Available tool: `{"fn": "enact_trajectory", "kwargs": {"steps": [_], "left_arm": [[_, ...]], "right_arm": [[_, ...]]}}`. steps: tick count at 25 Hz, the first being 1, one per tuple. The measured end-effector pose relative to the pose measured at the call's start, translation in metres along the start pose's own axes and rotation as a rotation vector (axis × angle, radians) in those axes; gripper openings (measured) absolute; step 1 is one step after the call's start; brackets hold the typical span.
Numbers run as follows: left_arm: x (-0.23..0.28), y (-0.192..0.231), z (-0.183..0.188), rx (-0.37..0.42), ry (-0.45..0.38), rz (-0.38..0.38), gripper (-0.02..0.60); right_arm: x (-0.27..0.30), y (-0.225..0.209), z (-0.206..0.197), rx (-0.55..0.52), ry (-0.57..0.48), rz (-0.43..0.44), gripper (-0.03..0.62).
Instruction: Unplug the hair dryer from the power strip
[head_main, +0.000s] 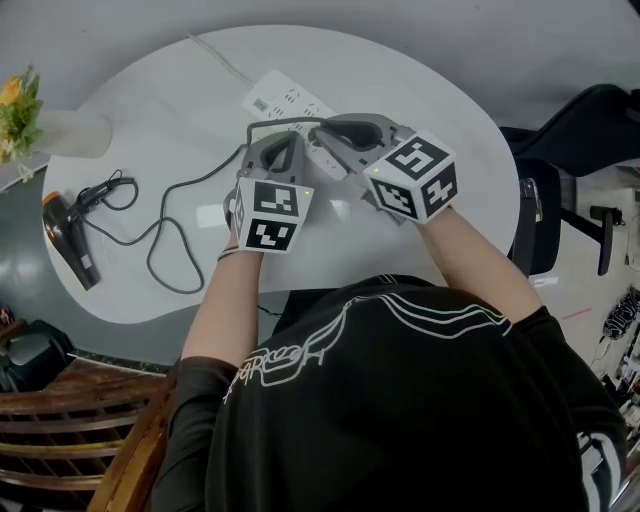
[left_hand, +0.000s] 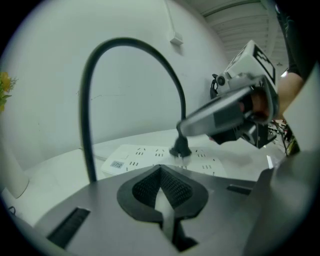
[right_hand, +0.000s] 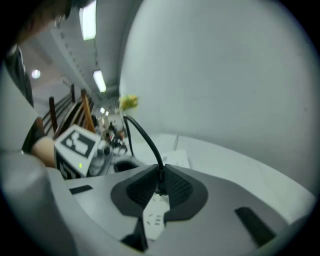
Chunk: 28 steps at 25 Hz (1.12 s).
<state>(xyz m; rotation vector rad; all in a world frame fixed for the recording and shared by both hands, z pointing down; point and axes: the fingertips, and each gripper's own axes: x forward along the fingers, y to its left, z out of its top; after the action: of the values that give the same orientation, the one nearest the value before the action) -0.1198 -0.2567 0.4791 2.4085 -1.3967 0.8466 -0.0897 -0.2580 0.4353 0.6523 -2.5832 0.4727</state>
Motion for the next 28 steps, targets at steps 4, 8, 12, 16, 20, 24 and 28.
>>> {"fn": "enact_trajectory", "kwargs": {"steps": [4,8,12,16,20,24,28], "left_arm": [[0.001,0.002,0.001,-0.035,-0.011,-0.012,0.002],[0.0,0.001,0.0,-0.034,0.004,-0.01,0.002],[-0.001,0.0,0.002,-0.004,-0.011,0.027,0.002],[-0.008,-0.005,0.0,-0.02,0.008,0.019,0.002],[-0.031,-0.009,0.008,-0.117,-0.03,0.005,0.002],[-0.068,-0.008,0.021,-0.214,-0.101,0.011,0.002],[-0.114,-0.011,0.029,-0.32,-0.184,-0.002,0.003]], "right_arm": [[-0.018,-0.032,0.035,0.029,-0.045,-0.053,0.026],[-0.02,-0.03,0.029,-0.008,-0.005,-0.046,0.026],[-0.021,-0.027,0.022,0.001,0.004,-0.045,0.026],[-0.026,-0.022,0.022,0.005,-0.006,-0.035,0.028],[-0.033,-0.011,0.023,0.024,-0.02,-0.014,0.028],[-0.043,0.006,0.027,0.038,-0.045,0.02,0.028],[-0.057,0.027,0.035,0.074,-0.078,0.053,0.031]]}}
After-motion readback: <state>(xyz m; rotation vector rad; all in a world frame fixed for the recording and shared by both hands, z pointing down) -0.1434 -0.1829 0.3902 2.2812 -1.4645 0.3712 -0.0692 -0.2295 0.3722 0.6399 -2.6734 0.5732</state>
